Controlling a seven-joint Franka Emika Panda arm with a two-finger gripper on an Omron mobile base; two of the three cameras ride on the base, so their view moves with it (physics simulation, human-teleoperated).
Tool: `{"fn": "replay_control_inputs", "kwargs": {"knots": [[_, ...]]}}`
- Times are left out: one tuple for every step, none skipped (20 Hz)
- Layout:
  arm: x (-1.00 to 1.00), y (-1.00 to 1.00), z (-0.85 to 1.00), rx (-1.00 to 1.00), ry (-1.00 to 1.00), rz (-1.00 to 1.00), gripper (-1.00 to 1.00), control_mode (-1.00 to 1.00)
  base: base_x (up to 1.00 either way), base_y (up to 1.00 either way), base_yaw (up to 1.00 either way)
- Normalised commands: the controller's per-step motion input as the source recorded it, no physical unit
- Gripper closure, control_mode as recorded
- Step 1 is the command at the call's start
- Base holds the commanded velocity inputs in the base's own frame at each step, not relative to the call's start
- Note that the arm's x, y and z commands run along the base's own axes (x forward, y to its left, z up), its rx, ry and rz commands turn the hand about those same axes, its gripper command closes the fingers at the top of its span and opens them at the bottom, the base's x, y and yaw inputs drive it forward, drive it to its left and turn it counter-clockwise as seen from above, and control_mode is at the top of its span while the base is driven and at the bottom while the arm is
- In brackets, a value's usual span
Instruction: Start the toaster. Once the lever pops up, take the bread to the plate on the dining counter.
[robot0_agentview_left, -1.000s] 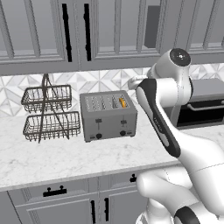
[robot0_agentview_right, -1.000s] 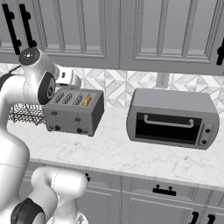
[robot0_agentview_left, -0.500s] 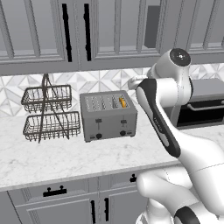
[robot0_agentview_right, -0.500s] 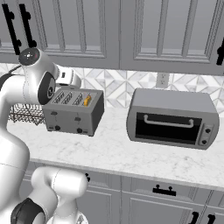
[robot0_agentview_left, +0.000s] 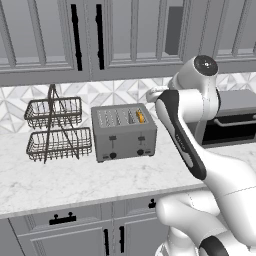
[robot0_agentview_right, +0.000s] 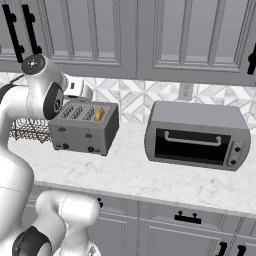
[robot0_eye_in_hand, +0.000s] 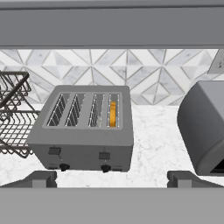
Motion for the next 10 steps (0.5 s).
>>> {"fn": "replay_control_inputs", "kwargs": {"knots": [[0.00, 0.00, 0.00, 0.00, 0.00, 0.00, -1.00, -1.00, 0.00, 0.00, 0.00], [0.00, 0.00, 0.00, 0.00, 0.00, 0.00, -1.00, -1.00, 0.00, 0.00, 0.00], [0.00, 0.00, 0.00, 0.00, 0.00, 0.00, -1.00, -1.00, 0.00, 0.00, 0.00], [0.00, 0.00, 0.00, 0.00, 0.00, 0.00, -1.00, -1.00, 0.00, 0.00, 0.00], [0.00, 0.00, 0.00, 0.00, 0.00, 0.00, -1.00, -1.00, 0.00, 0.00, 0.00], [0.00, 0.00, 0.00, 0.00, 0.00, 0.00, -1.00, -1.00, 0.00, 0.00, 0.00], [0.00, 0.00, 0.00, 0.00, 0.00, 0.00, -1.00, -1.00, 0.00, 0.00, 0.00], [0.00, 0.00, 0.00, 0.00, 0.00, 0.00, -1.00, -1.00, 0.00, 0.00, 0.00], [0.00, 0.00, 0.00, 0.00, 0.00, 0.00, -1.00, -1.00, 0.00, 0.00, 0.00], [0.00, 0.00, 0.00, 0.00, 0.00, 0.00, -1.00, -1.00, 0.00, 0.00, 0.00]]}}
